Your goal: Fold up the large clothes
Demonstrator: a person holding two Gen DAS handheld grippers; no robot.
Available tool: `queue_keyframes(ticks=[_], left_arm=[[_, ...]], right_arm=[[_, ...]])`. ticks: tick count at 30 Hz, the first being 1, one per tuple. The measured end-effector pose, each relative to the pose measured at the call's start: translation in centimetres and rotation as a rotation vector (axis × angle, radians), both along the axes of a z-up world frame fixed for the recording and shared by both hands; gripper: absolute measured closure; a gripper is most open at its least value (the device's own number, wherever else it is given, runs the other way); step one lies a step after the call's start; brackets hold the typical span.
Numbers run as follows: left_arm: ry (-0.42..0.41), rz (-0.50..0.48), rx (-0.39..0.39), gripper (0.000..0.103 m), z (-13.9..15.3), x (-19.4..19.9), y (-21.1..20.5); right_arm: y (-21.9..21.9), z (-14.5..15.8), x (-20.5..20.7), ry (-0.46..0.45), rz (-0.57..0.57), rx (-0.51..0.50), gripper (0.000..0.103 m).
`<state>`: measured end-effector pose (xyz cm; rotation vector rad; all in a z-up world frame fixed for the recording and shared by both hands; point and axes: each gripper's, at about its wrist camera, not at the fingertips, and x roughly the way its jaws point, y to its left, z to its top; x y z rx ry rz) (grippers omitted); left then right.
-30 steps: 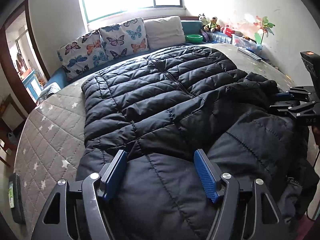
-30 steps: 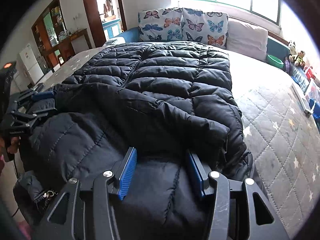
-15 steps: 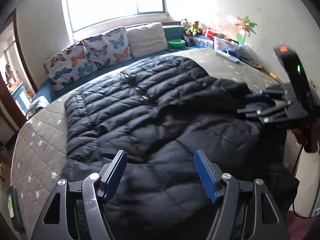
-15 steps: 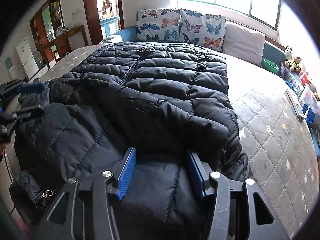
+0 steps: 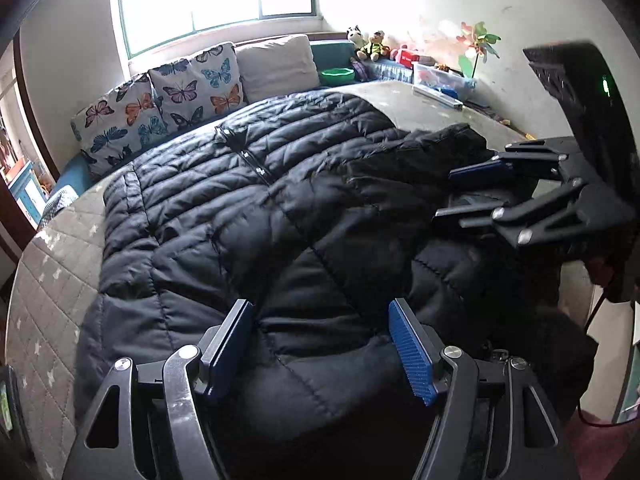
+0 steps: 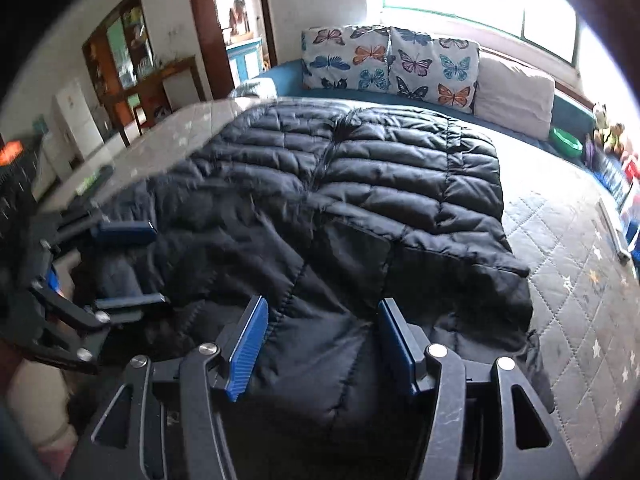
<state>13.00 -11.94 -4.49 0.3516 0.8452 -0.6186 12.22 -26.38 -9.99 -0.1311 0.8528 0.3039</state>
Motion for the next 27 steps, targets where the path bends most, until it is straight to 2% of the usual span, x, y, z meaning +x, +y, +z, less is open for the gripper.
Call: queue_keyframes(ticks=[3, 6, 10, 15, 19, 23, 27], left_arm=[[-0.016, -0.011, 0.026, 0.029, -0.8, -0.2, -0.4], [-0.022, -0.007, 0.034, 0.029, -1.1, -0.3, -0.5], [0.007, -0.008, 0.000, 0.029, 0.3, -0.8, 0.1], [0.030, -0.048, -0.049, 0.029, 2.8, -4.1, 1.9], [0.068, -0.119, -0.033, 0.029, 3.3, -7.7, 2.7], [0.145, -0.161, -0.048, 0.028, 2.5, -10.6, 3.1], [0.206, -0.139, -0.034, 0.028, 0.9, -12.0, 3.4]], right_arm=[[0.7, -1.5, -0.6, -0.029, 0.022, -0.076, 0.038], [0.8, -1.8, -0.8, -0.041, 0.016, -0.086, 0.038], [0.8, -1.7, -0.8, -0.039, 0.034, -0.104, 0.038], [1.3, -0.8, -1.9, -0.056, 0.034, -0.148, 0.038], [1.1, 0.6, -3.2, -0.058, 0.044, -0.159, 0.038], [0.6, 2.2, -5.7, -0.081, 0.079, -0.181, 0.038], [0.0, 2.6, -8.8, -0.077, 0.121, -0.215, 0.038]])
